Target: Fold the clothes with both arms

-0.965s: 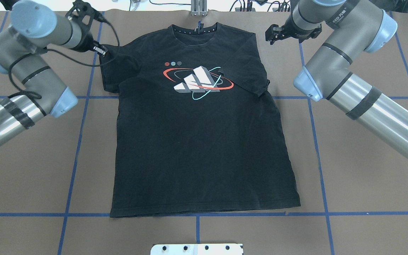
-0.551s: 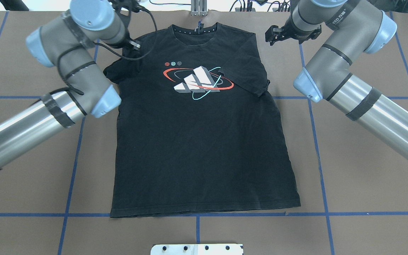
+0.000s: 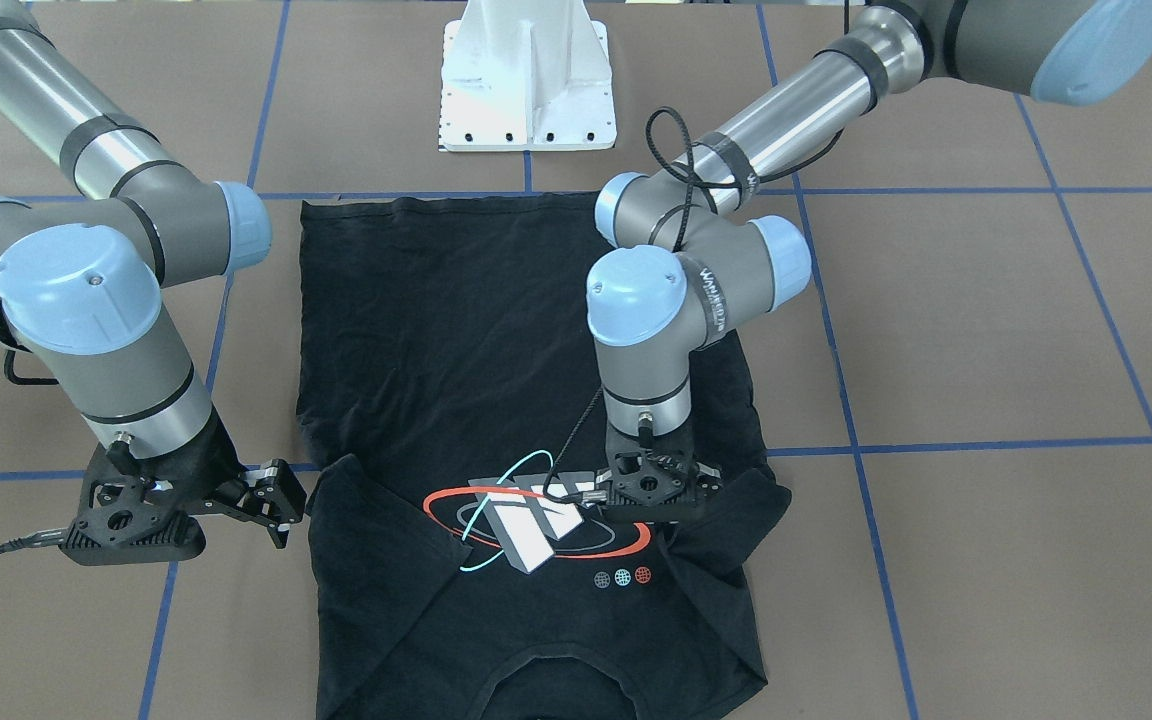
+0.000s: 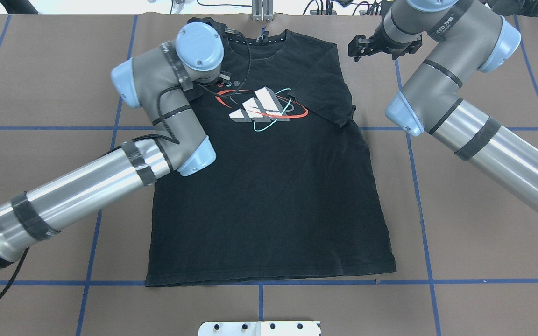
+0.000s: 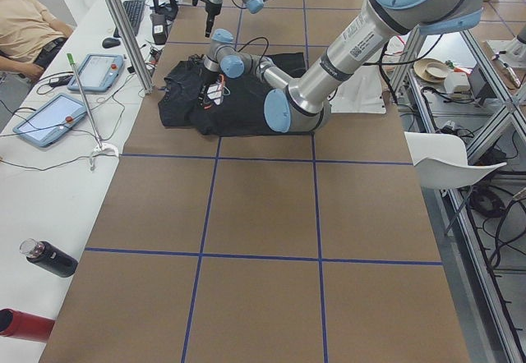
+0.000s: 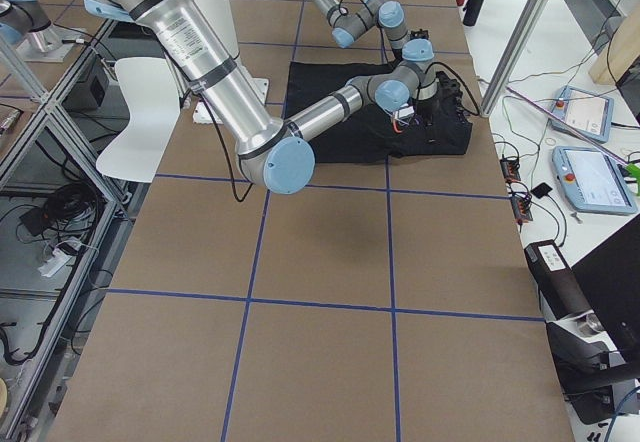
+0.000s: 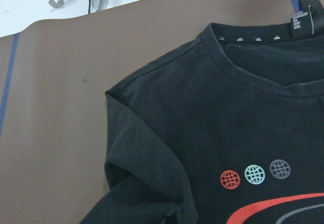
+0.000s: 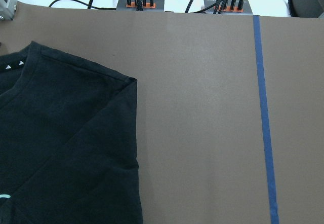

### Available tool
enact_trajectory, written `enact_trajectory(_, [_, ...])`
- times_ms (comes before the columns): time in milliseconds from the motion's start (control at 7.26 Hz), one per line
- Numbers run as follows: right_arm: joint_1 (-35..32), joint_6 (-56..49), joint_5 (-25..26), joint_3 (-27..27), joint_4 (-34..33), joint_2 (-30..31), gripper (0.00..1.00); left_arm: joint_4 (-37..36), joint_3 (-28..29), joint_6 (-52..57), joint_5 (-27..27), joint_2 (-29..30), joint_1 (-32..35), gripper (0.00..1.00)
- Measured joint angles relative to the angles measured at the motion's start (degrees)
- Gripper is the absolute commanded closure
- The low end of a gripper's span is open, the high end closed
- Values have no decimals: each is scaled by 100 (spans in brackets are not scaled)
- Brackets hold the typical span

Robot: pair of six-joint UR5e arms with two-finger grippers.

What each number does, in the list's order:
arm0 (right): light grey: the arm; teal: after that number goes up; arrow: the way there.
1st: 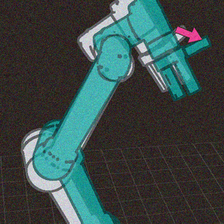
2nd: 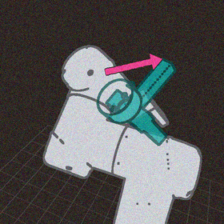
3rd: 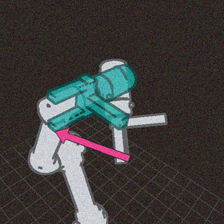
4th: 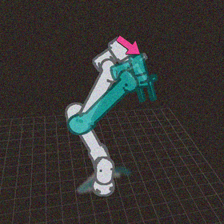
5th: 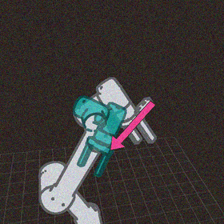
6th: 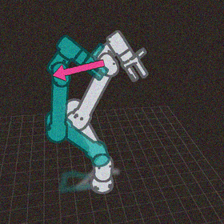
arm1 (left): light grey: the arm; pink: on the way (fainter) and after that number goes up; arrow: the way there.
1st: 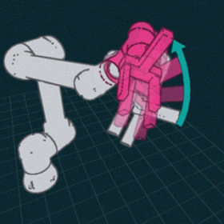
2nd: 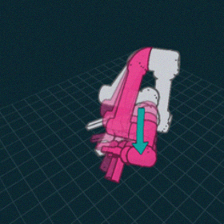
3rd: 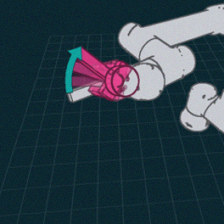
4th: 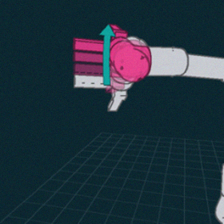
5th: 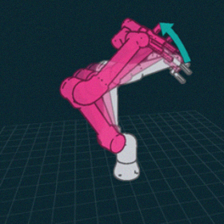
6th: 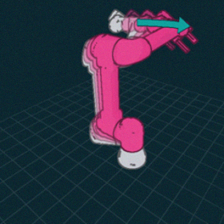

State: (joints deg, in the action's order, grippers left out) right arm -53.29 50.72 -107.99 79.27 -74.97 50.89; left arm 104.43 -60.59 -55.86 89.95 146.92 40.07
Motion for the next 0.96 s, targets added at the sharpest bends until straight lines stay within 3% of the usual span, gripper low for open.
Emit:
enact_trajectory(276, [36,70,5,1,0,-6,0,14,224,-222,-98,226,-1,100])
enact_trajectory(413, [50,81,5,1,0,-8,0,49,258,-562,-114,297,4,77])
enact_trajectory(551, [64,85,6,1,0,-9,0,140,284,-905,-117,349,5,26])
enact_trajectory(689, [76,86,8,1,0,-12,0,286,323,-1057,-118,365,4,0])
enact_trajectory(965, [91,94,8,0,0,-23,0,531,337,-784,-107,309,37,0])
